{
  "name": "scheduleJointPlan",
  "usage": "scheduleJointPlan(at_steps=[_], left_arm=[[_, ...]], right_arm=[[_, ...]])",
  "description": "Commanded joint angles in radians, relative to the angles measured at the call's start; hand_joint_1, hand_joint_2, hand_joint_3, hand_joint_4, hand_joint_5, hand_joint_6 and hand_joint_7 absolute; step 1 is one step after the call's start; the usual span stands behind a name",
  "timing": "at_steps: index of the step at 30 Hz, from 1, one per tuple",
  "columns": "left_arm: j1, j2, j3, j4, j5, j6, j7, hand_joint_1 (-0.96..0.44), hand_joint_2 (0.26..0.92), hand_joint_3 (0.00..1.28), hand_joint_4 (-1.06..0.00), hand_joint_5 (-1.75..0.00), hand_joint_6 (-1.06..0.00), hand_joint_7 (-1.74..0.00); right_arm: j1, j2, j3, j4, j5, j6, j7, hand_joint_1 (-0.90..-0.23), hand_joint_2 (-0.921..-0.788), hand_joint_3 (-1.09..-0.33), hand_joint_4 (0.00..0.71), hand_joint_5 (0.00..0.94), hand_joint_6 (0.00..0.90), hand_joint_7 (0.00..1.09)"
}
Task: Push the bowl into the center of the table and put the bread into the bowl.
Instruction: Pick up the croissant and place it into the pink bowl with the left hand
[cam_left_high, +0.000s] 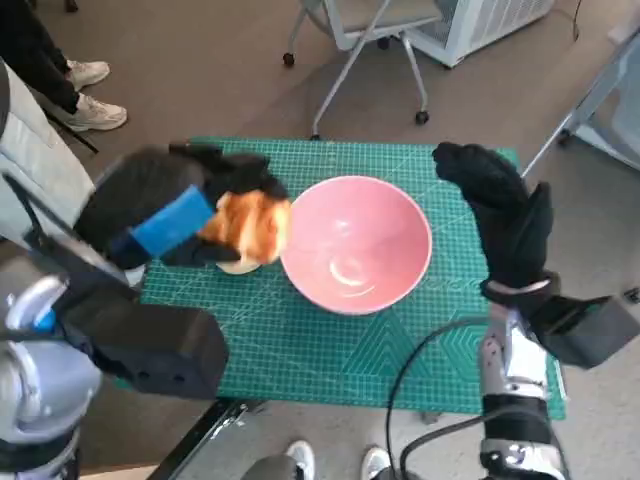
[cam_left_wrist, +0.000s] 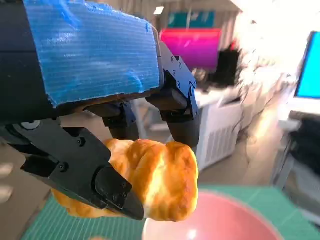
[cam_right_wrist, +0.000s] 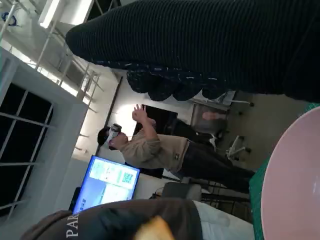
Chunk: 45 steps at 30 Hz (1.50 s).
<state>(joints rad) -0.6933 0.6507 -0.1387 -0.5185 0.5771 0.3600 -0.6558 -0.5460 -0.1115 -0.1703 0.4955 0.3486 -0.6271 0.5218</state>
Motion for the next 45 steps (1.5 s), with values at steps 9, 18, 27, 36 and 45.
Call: scheduleJointPlan(at_steps=[9, 18, 27, 36, 45], left_arm=[[-0.218, -0.136, -0.173, 0.301, 0.004, -0.127, 0.016, 0.00, 0.887, 0.02, -0.83, -1.08, -0.76, -0.96], [-0.307, -0.232, -0.237, 0.629, 0.010, -0.294, 0.118, 0.00, 0.911, 0.02, -0.78, -1.14, -0.69, -1.03], [-0.343, -0.271, -0.251, 0.785, 0.018, -0.373, 0.174, 0.00, 0.920, 0.04, -0.75, -1.19, -0.65, -1.04], [-0.347, -0.301, -0.284, 0.871, -0.002, -0.254, 0.015, -0.20, 0.823, 0.02, -0.20, -0.08, -0.24, -0.10], [-0.312, -0.284, -0.229, 0.863, -0.085, -0.303, 0.013, -0.24, 0.819, 0.01, -0.11, 0.00, -0.20, -0.01]], right_arm=[[0.041, -0.004, -0.012, -0.003, 0.003, -0.004, -0.001, -0.696, -0.921, -0.789, 0.182, 0.001, 0.035, 0.53], [0.049, -0.007, -0.021, -0.013, 0.003, -0.002, -0.007, -0.688, -0.921, -0.790, 0.178, 0.000, 0.033, 0.53], [0.053, -0.006, -0.026, -0.021, 0.001, 0.002, -0.009, -0.685, -0.921, -0.792, 0.175, 0.000, 0.030, 0.53], [0.054, -0.011, -0.036, -0.030, 0.002, 0.013, -0.025, -0.694, -0.921, -0.773, 0.178, 0.001, 0.037, 0.53], [0.050, -0.005, -0.033, -0.023, -0.007, 0.008, -0.036, -0.693, -0.921, -0.767, 0.178, 0.001, 0.037, 0.51]])
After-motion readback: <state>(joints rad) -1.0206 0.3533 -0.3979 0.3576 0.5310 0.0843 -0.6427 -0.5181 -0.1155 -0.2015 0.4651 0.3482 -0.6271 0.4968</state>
